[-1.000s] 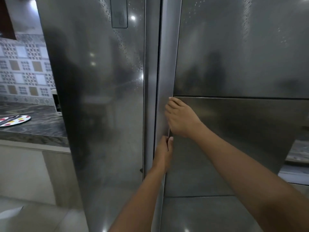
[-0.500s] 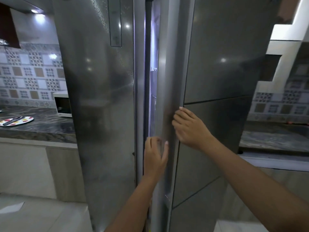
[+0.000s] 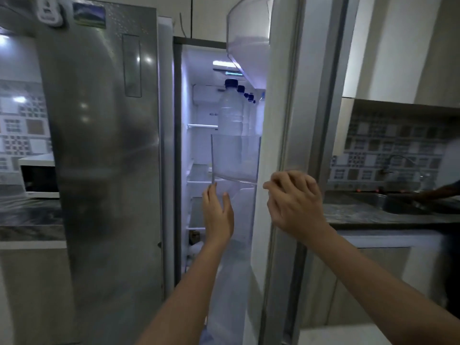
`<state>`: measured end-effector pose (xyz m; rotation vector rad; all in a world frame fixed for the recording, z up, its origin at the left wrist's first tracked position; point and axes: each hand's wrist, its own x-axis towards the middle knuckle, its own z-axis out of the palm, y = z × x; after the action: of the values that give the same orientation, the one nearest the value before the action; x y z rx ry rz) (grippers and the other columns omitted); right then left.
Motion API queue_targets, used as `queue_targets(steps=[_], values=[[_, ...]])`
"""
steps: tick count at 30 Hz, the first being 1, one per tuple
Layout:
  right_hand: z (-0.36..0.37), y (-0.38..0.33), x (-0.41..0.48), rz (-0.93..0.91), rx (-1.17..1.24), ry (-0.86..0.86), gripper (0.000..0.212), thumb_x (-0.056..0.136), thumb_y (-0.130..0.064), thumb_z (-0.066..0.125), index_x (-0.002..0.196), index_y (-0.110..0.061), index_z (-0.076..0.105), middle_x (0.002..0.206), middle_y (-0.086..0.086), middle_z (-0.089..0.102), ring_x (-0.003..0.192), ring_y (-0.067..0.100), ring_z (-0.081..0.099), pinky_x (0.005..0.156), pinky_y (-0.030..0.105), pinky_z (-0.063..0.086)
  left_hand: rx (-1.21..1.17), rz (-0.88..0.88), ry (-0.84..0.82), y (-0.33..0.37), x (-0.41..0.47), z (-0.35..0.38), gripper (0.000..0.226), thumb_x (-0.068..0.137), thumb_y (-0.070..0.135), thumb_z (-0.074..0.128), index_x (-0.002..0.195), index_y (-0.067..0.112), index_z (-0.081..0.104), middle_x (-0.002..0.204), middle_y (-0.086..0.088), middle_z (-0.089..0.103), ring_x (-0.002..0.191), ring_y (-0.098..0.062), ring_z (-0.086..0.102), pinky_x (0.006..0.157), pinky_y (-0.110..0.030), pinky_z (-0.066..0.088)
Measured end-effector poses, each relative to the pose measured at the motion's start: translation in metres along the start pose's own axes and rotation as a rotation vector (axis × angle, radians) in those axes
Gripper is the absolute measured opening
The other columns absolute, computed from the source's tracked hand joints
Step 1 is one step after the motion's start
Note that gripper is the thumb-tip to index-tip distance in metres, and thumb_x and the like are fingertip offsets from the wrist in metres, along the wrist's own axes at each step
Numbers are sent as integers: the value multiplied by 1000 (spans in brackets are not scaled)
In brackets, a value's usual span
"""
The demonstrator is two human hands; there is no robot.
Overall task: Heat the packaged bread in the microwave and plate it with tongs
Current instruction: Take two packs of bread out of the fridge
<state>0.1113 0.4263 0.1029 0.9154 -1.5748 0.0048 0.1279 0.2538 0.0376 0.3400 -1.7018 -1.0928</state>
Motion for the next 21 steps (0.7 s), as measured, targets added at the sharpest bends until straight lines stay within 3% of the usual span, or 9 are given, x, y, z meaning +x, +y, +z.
queue_targets(steps=[5,10,14,21], values=[[-11,20,-4,-2,-10,-123,35,73,-18,58,107,-12,64,113,8,64,104,27,57,89,35,34,-206,-1,-55,29,6,24,40,101,27,32,134,8,45,134,-11,50,125,-24,47,109,-44,37],[-11,40,-9,35,20,-221,47,81,-21,43,124,-9,59,130,13,58,126,30,47,107,40,29,-423,-40,-295,63,9,52,41,102,29,28,141,17,38,145,-4,42,131,-18,42,112,-36,34],[-12,61,-10,2,-77,-193,51,84,-22,38,130,-7,52,138,14,52,134,28,32,115,39,11,-391,40,-396,79,12,88,45,102,27,28,145,17,27,153,-1,29,141,-14,26,116,-28,20],[12,109,-24,56,-320,-314,57,79,-23,39,130,-1,53,138,19,51,131,32,45,116,44,13,-238,168,-424,85,19,156,53,99,36,35,148,26,16,159,6,9,146,-11,9,114,-26,9]])
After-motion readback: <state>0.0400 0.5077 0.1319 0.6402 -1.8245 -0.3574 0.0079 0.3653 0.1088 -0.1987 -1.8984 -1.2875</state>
